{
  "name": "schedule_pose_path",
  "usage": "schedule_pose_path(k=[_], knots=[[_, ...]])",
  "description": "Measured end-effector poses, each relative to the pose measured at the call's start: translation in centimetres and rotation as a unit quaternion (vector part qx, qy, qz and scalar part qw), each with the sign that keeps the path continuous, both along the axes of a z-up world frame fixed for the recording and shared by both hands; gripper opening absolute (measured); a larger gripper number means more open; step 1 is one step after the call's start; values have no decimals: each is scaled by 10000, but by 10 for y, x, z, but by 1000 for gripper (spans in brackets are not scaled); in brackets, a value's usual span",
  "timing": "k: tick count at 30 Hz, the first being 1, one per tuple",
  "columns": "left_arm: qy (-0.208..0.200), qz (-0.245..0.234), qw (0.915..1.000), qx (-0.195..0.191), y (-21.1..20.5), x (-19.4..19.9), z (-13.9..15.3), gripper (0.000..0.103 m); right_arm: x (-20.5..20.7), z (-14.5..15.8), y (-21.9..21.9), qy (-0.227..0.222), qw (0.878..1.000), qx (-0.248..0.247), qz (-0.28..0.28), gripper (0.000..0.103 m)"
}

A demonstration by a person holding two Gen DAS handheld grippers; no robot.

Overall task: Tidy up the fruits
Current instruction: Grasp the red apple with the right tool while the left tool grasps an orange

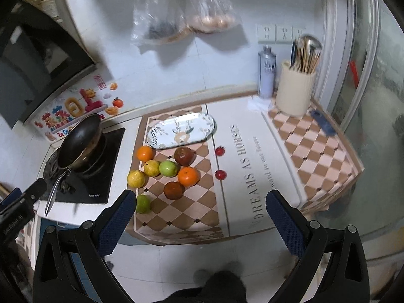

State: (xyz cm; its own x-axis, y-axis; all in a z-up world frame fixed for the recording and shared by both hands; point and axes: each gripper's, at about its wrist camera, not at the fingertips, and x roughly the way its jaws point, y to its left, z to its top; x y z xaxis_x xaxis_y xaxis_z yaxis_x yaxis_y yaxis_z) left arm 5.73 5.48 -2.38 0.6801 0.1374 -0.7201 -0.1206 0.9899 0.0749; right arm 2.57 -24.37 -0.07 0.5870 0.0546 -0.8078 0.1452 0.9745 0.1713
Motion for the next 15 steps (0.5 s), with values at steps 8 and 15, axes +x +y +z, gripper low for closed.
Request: schedule_pose_path(k=[8, 15], knots=[[596, 436, 9973, 12, 24, 79, -49, 103, 99, -92, -5, 890, 9947, 495, 107, 103], [1764, 539, 9828, -28, 21, 194, -122, 103, 213, -175, -6, 1533, 9842, 834, 312, 103]])
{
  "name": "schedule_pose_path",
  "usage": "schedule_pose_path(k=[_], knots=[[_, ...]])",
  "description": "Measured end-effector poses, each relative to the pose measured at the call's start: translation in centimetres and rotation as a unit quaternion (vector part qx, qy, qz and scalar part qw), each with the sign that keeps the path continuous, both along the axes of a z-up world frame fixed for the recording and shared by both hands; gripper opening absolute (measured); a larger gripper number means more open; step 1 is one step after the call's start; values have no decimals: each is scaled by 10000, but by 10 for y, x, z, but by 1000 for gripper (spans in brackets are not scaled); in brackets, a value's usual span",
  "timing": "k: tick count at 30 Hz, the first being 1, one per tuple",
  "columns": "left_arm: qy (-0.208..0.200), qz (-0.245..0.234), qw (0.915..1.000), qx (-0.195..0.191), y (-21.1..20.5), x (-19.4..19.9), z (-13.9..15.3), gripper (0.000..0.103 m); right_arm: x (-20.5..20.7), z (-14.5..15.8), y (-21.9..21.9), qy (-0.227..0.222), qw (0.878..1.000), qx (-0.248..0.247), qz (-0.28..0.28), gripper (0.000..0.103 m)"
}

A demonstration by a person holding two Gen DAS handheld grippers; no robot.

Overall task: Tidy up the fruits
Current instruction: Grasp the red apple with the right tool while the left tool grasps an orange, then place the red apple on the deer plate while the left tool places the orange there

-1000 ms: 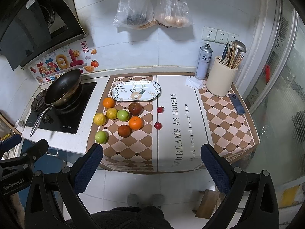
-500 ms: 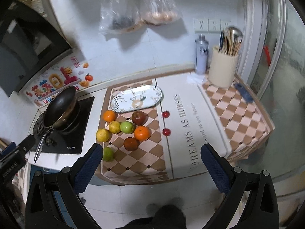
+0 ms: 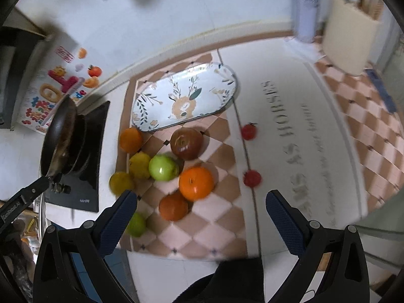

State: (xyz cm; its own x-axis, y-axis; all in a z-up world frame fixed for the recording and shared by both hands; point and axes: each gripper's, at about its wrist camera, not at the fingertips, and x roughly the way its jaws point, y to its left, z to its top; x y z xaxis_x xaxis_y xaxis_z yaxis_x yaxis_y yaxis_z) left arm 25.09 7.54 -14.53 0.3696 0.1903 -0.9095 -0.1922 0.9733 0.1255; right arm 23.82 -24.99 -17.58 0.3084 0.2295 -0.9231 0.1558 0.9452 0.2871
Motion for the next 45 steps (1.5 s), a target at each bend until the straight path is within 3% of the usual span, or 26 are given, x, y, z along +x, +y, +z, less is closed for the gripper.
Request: schedule_pose_path(k=[6, 12, 17, 23, 25, 26, 31, 36, 41, 45], knots=[[987, 58, 9947, -288, -4, 93, -65, 103, 85, -74, 22, 706, 9968, 168, 341, 103], [1727, -87, 9839, -447, -13, 154, -129, 97, 126, -121, 44, 1165, 9911, 109, 637, 103], [2071, -408, 9768, -356, -24, 172, -161, 81, 143, -143, 51, 1433, 9867, 220, 733, 97], [2145, -701, 9725, -580, -36, 172, -174, 77, 151, -163, 58, 1684, 9818, 370, 798, 90], [2218, -774, 9697, -670, -40, 172, -181, 64, 154, -168, 62, 1727, 9808, 411, 812, 89], [2231, -780, 9693, -681, -40, 173, -183, 64, 155, -170, 63, 1740, 9803, 432, 826, 87], [2089, -799, 9723, -680, -40, 172, -182, 63, 154, -181, 75, 1836, 9781, 277, 944, 71], [2007, -806, 9743, -627, -40, 164, -168, 62, 150, -179, 79, 1701, 9807, 170, 950, 70], [1809, -885, 9762, -804, -42, 146, -126, 62, 148, -152, 75, 1498, 9829, 394, 992, 70], [1515, -997, 9758, -1220, -53, 153, -85, 62, 171, -122, 64, 1155, 9874, 525, 947, 70]])
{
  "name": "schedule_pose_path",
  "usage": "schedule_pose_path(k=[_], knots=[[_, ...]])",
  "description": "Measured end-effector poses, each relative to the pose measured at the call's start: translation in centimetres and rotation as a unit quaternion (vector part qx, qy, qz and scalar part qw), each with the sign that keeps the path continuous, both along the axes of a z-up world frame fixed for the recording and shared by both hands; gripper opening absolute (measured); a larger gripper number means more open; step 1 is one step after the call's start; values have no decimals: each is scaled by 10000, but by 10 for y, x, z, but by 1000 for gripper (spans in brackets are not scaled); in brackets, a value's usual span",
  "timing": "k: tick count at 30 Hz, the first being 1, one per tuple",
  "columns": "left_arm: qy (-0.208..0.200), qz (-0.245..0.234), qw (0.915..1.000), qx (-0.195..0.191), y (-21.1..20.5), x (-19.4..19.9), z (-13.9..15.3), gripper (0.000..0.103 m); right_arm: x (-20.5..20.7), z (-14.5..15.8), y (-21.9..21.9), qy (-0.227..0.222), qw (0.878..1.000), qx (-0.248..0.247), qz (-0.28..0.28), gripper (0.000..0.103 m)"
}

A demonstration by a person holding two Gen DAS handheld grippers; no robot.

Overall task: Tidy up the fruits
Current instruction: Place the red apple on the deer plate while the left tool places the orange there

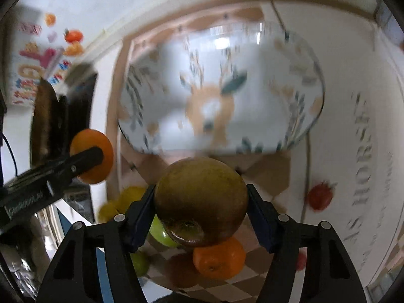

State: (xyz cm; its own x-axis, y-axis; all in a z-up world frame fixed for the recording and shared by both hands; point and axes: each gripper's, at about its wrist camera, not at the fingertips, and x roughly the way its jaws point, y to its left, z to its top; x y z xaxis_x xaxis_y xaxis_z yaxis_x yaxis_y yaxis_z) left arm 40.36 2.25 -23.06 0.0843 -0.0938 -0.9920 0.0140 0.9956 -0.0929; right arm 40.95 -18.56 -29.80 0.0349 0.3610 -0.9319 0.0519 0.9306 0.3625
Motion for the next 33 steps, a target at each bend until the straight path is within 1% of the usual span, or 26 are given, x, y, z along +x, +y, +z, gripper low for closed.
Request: schedule_pose_path(k=[2, 3, 5, 8, 12, 14, 17, 20, 23, 26, 27, 28, 29, 30, 31, 33], knots=[[-44, 12, 9998, -207, -5, 14, 10, 62, 19, 6, -8, -107, 9999, -5, -48, 70], [-45, 26, 9995, -315, -9, 28, 11, 62, 34, 7, -10, -181, 9998, -66, -30, 70], [-27, 70, 9992, -403, -14, 47, 10, 62, 57, 5, -15, -232, 9995, -219, -19, 70], [186, 189, 9982, -541, -23, 89, -16, 62, 92, -8, -19, -152, 9992, -343, 100, 70], [599, 348, 9949, -731, -28, 122, -47, 62, 122, -25, -12, -16, 9981, -519, 345, 70], [744, 369, 9936, -766, -30, 128, -56, 62, 129, -33, -11, 46, 9973, -581, 438, 70], [883, 301, 9933, -682, -36, 134, -67, 62, 136, -44, -5, 127, 9967, -628, 502, 70], [955, 259, 9933, -594, -43, 137, -74, 63, 132, -46, -12, 159, 9959, -668, 588, 70], [1035, 242, 9928, -546, -50, 139, -80, 63, 136, -50, -12, 208, 9953, -710, 632, 71], [1025, 212, 9935, -456, -57, 140, -83, 63, 140, -56, -7, 270, 9945, -774, 646, 71], [1014, 197, 9937, -436, -58, 141, -83, 63, 140, -56, -9, 297, 9948, -752, 617, 72], [1008, 201, 9937, -437, -59, 141, -84, 63, 139, -55, -14, 308, 9953, -699, 586, 80], [1003, 209, 9938, -433, -64, 140, -85, 63, 138, -53, -16, 299, 9959, -654, 546, 92], [1001, 218, 9937, -446, -65, 140, -85, 65, 138, -50, -21, 270, 9962, -645, 515, 95], [996, 224, 9935, -499, -65, 139, -84, 75, 137, -45, -23, 213, 9963, -671, 485, 95], [899, 193, 9948, -440, -64, 138, -81, 89, 134, -38, -25, 154, 9961, -749, 449, 95]])
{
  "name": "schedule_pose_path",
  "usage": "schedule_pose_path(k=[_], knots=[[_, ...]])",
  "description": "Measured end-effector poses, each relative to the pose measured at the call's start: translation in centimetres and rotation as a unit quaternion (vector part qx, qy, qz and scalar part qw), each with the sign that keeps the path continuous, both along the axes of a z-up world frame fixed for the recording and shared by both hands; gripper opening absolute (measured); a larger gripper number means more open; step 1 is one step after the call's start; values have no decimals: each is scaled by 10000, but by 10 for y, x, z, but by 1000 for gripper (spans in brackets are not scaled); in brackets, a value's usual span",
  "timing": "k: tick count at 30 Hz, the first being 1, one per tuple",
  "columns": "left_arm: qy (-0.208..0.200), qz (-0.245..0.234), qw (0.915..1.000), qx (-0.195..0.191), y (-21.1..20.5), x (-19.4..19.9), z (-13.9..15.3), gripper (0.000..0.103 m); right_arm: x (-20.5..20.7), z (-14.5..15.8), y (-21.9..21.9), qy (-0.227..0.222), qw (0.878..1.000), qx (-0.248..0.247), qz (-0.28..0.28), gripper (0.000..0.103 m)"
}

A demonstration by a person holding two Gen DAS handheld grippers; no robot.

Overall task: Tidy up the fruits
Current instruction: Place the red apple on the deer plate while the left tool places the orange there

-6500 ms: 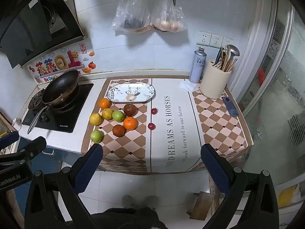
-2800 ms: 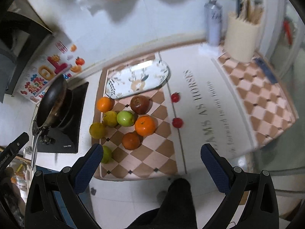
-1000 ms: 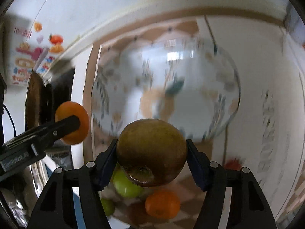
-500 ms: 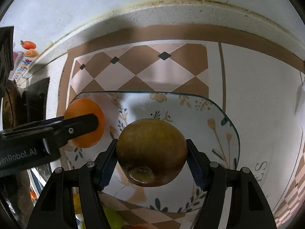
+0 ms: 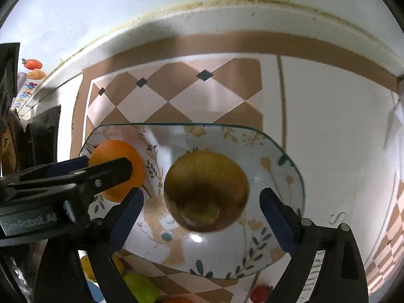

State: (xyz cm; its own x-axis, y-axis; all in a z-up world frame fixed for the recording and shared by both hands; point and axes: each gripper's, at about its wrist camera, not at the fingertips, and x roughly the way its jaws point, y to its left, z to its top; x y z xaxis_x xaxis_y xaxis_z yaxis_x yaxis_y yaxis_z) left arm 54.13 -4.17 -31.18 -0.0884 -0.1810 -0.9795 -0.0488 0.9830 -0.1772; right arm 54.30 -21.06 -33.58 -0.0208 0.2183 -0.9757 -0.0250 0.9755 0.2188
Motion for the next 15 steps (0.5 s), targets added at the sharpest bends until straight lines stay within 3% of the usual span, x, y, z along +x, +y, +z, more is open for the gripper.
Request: schedule_pose_path(k=[5, 15], knots=[[-347, -56, 9992, 208, -2, -6, 20, 89, -14, 19, -6, -150, 9988, -456, -40, 95], [-1235, 4, 9875, 978, 16, -67, 62, 89, -74, 56, -14, -465, 9968, -582, -292, 95]])
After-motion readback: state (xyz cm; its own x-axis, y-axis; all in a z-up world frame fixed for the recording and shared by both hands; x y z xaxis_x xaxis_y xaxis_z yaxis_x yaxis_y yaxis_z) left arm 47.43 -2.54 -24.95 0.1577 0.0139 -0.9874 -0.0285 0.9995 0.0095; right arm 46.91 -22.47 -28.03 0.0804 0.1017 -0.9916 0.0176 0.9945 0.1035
